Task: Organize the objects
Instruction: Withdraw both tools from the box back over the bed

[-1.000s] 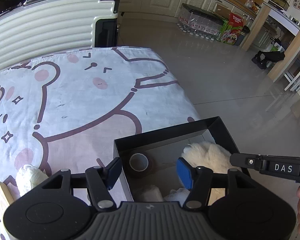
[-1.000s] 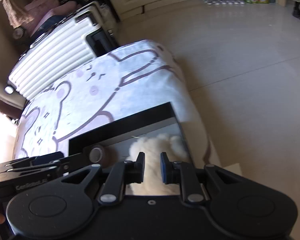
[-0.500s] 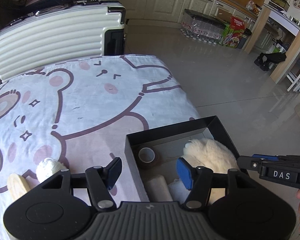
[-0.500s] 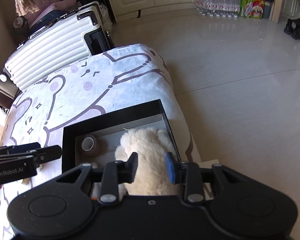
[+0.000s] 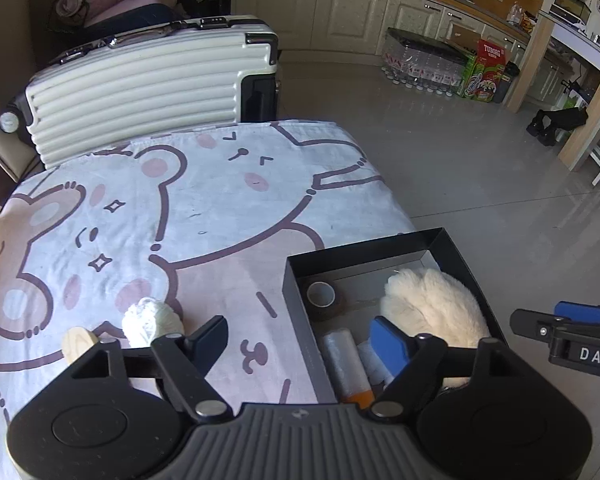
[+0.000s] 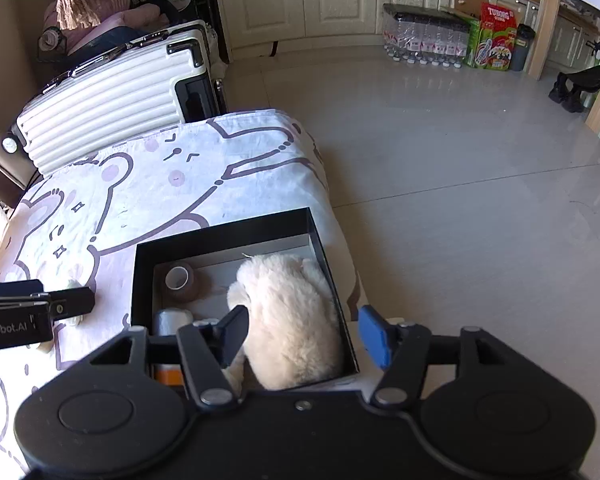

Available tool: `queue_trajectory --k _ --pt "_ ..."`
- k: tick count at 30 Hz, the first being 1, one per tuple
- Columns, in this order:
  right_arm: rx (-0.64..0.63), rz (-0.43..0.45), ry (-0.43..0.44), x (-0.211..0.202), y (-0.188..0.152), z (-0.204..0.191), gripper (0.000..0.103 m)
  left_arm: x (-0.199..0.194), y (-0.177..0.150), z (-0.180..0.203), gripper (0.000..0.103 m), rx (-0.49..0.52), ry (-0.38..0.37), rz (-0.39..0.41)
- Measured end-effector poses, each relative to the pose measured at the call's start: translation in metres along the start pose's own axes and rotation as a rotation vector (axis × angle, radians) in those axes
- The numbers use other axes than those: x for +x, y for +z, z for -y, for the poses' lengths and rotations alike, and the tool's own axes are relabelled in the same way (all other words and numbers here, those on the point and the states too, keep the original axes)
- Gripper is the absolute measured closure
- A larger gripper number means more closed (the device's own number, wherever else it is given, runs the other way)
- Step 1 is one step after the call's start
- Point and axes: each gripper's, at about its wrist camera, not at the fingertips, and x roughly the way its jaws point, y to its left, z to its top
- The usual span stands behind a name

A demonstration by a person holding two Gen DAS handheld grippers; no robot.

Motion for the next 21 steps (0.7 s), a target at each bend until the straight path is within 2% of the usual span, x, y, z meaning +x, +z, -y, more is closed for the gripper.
queue_trajectory --k 11,21 --pt "-0.003 0.032 -0.026 -0.024 -0.010 0.000 0.030 -0.023 -0.011 -0.003 0.007 0.002 0.058 0.015" --pt "-0.025 0.060 -0.060 -0.041 -0.020 -0.001 0.011 -0.038 -0.022 -0.004 0.000 0.005 0.093 0.029"
